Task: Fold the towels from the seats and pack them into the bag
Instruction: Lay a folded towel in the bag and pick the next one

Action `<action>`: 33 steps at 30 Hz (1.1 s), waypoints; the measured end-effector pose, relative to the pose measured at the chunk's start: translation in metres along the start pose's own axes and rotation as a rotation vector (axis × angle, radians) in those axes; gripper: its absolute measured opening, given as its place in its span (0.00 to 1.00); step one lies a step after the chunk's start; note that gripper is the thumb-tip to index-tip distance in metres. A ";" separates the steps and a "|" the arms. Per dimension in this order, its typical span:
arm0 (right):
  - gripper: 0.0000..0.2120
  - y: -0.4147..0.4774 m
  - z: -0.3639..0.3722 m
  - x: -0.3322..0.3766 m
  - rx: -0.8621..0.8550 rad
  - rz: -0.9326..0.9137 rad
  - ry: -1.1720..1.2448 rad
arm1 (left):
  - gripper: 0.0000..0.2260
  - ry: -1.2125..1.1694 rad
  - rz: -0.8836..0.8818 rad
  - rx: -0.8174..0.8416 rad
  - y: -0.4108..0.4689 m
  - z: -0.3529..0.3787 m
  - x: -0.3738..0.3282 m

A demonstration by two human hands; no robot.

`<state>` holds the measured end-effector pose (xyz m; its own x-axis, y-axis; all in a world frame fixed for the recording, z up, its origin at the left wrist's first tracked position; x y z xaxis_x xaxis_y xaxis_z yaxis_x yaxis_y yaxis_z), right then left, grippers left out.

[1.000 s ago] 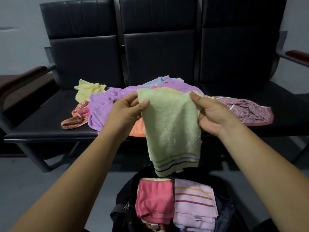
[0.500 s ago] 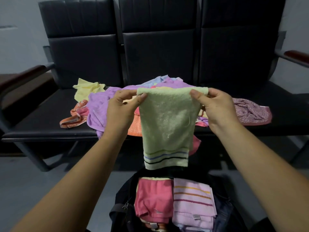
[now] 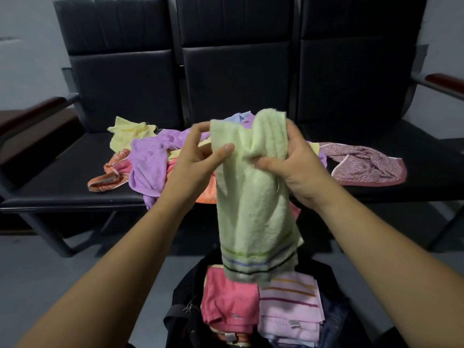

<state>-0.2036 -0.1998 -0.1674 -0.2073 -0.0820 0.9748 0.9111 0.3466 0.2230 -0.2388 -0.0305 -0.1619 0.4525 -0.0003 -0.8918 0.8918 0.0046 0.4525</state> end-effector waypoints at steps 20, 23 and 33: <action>0.12 0.000 -0.033 -0.035 0.012 0.475 0.436 | 0.24 -0.619 -0.356 -0.140 -0.006 0.019 0.031; 0.33 0.003 -0.027 -0.037 0.089 0.391 0.437 | 0.23 -0.724 -0.343 -0.191 -0.004 0.017 0.030; 0.21 0.001 -0.052 -0.022 -0.202 0.208 0.219 | 0.04 0.033 -0.135 -0.103 0.000 -0.024 0.018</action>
<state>-0.1795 -0.2460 -0.1888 0.0513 -0.2353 0.9706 0.9822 0.1875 -0.0064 -0.2309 -0.0062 -0.1783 0.3268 0.0249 -0.9448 0.9385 0.1092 0.3276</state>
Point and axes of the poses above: each hand's wrist, its own y-axis towards the middle knuckle, its own z-axis out of the palm, x = y × z, the point moved 8 cm from there along y, towards the middle knuckle, and after that the axes turned 6 degrees about z, right-handed, at the moved point
